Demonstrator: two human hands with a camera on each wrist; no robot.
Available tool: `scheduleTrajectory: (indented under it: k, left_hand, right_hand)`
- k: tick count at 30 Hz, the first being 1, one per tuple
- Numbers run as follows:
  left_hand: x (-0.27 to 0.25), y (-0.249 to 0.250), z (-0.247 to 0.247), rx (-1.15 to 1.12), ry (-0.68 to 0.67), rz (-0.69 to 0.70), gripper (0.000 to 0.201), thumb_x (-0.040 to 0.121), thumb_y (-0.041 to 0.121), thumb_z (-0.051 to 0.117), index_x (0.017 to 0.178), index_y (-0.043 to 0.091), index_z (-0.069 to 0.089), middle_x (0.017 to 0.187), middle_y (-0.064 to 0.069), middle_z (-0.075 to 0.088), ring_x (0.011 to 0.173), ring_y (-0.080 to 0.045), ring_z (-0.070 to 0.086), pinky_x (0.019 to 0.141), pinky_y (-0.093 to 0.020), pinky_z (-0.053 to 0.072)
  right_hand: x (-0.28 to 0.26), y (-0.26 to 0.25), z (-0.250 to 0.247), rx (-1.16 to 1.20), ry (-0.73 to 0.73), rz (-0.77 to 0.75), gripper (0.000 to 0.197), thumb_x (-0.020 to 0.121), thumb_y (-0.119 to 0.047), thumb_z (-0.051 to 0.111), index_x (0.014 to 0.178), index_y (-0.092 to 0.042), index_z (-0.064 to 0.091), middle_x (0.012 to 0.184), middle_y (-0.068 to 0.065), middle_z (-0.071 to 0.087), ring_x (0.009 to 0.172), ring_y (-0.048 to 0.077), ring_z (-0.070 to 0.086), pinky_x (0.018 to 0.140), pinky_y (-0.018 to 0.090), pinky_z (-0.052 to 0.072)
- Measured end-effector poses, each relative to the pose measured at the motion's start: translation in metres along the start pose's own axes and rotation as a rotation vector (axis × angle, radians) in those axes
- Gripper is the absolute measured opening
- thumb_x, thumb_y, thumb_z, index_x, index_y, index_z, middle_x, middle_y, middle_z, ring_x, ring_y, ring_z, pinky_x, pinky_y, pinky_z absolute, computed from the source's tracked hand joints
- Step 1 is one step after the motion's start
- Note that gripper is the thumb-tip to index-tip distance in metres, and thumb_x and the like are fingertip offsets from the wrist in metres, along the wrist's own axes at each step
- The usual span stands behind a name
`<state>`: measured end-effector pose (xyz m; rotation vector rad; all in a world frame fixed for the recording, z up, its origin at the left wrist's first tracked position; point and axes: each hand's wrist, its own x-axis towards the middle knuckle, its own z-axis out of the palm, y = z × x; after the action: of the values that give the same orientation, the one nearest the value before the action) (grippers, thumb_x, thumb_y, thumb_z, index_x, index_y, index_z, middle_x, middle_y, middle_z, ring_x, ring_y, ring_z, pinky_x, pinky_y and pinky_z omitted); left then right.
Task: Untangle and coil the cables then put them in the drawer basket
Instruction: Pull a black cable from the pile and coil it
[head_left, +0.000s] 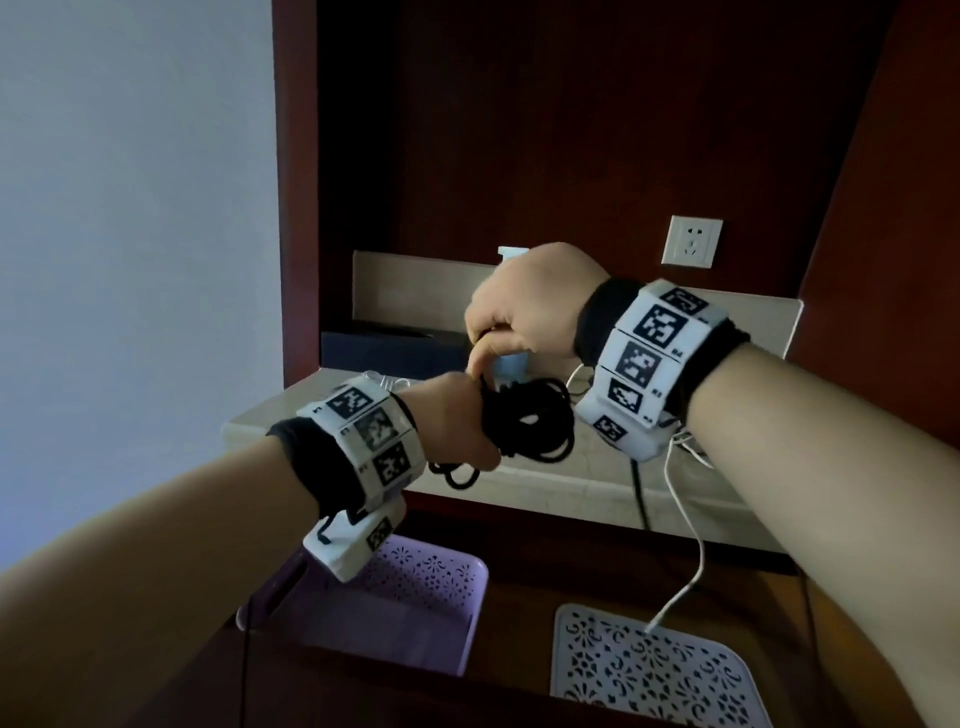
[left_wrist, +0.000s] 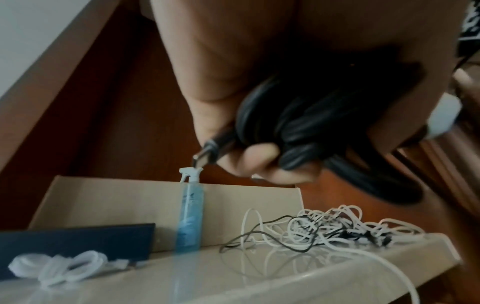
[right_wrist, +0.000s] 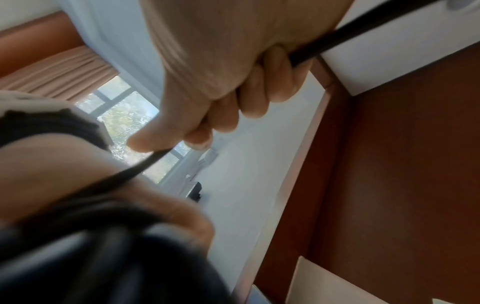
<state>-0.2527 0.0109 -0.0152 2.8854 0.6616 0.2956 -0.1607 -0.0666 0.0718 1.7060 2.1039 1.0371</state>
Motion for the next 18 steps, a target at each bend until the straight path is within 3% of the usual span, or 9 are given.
scheduleTrajectory:
  k: [3, 5, 7, 9, 10, 12, 14, 16, 18]
  left_hand:
    - [-0.008, 0.002, -0.001, -0.095, 0.003, 0.07, 0.036, 0.079, 0.022, 0.069, 0.098, 0.014, 0.04, 0.079, 0.004, 0.05, 0.071, -0.01, 0.05, 0.053, -0.018, 0.039]
    - [-0.013, -0.003, -0.006, -0.156, 0.019, 0.09, 0.04, 0.078, 0.024, 0.071, 0.102, 0.017, 0.041, 0.085, 0.002, 0.056, 0.074, -0.01, 0.055, 0.06, -0.02, 0.044]
    - [-0.017, -0.009, -0.012, -0.256, 0.057, 0.094, 0.054, 0.075, 0.025, 0.075, 0.114, 0.019, 0.038, 0.094, 0.003, 0.059, 0.084, -0.01, 0.059, 0.07, -0.024, 0.05]
    - [-0.022, -0.013, -0.018, -0.395, 0.151, 0.094, 0.061, 0.074, 0.022, 0.077, 0.122, 0.018, 0.038, 0.102, 0.004, 0.059, 0.093, -0.011, 0.06, 0.078, -0.025, 0.052]
    - [-0.024, -0.014, -0.023, -0.51, 0.199, 0.097, 0.06, 0.074, 0.018, 0.077, 0.122, 0.017, 0.04, 0.102, 0.004, 0.06, 0.093, -0.011, 0.061, 0.078, -0.026, 0.053]
    - [-0.024, -0.015, -0.03, -0.804, 0.279, 0.094, 0.05, 0.072, 0.013, 0.078, 0.112, 0.014, 0.049, 0.093, 0.001, 0.063, 0.082, -0.014, 0.063, 0.072, -0.029, 0.054]
    - [-0.016, -0.018, -0.036, -1.026, 0.351, 0.066, 0.041, 0.06, 0.016, 0.08, 0.094, 0.011, 0.058, 0.075, -0.003, 0.064, 0.064, -0.017, 0.061, 0.057, -0.028, 0.051]
    - [-0.005, -0.025, -0.036, -1.084, 0.421, -0.052, 0.036, 0.054, 0.022, 0.073, 0.084, 0.007, 0.061, 0.065, -0.007, 0.062, 0.052, -0.019, 0.057, 0.044, -0.022, 0.044]
    - [0.004, -0.035, -0.033, -1.065, 0.488, -0.202, 0.045, 0.051, 0.028, 0.073, 0.086, 0.002, 0.062, 0.067, -0.012, 0.062, 0.052, -0.023, 0.056, 0.043, -0.023, 0.039]
  right_hand:
    - [0.011, 0.01, -0.009, 0.075, 0.0, -0.03, 0.036, 0.087, -0.057, 0.044, 0.089, -0.028, 0.065, 0.081, -0.01, 0.06, 0.078, 0.009, 0.051, 0.061, 0.027, 0.033]
    - [0.009, 0.019, -0.003, 0.151, -0.05, 0.026, 0.037, 0.084, -0.057, 0.047, 0.089, -0.025, 0.066, 0.082, -0.007, 0.063, 0.079, 0.012, 0.055, 0.065, 0.029, 0.037]
    - [0.002, 0.025, 0.011, 0.326, -0.059, 0.159, 0.036, 0.086, -0.052, 0.048, 0.092, -0.021, 0.066, 0.083, -0.003, 0.064, 0.08, 0.013, 0.055, 0.072, 0.026, 0.038]
    - [-0.002, 0.025, 0.028, 0.519, -0.041, 0.318, 0.028, 0.091, -0.038, 0.051, 0.094, -0.014, 0.066, 0.084, 0.002, 0.064, 0.08, 0.014, 0.054, 0.069, 0.021, 0.037]
    - [-0.003, 0.023, 0.036, 0.579, -0.047, 0.422, 0.024, 0.093, -0.03, 0.05, 0.093, -0.011, 0.065, 0.087, 0.005, 0.064, 0.083, 0.017, 0.055, 0.069, 0.023, 0.039]
    - [-0.002, 0.011, 0.048, 0.583, -0.069, 0.575, 0.028, 0.098, -0.026, 0.041, 0.091, -0.008, 0.061, 0.089, 0.004, 0.061, 0.091, 0.023, 0.054, 0.073, 0.028, 0.037]
    - [0.002, -0.003, 0.054, 0.537, -0.068, 0.54, 0.036, 0.1, -0.034, 0.032, 0.103, -0.011, 0.059, 0.099, 0.005, 0.06, 0.099, 0.024, 0.054, 0.075, 0.027, 0.033]
    - [0.003, -0.013, 0.058, 0.515, -0.086, 0.48, 0.039, 0.1, -0.039, 0.027, 0.114, -0.015, 0.055, 0.112, 0.009, 0.061, 0.102, 0.027, 0.055, 0.079, 0.029, 0.039]
    - [0.0, -0.019, 0.062, 0.429, -0.145, 0.433, 0.04, 0.1, -0.042, 0.026, 0.125, -0.021, 0.05, 0.117, 0.01, 0.059, 0.103, 0.03, 0.055, 0.081, 0.031, 0.042]
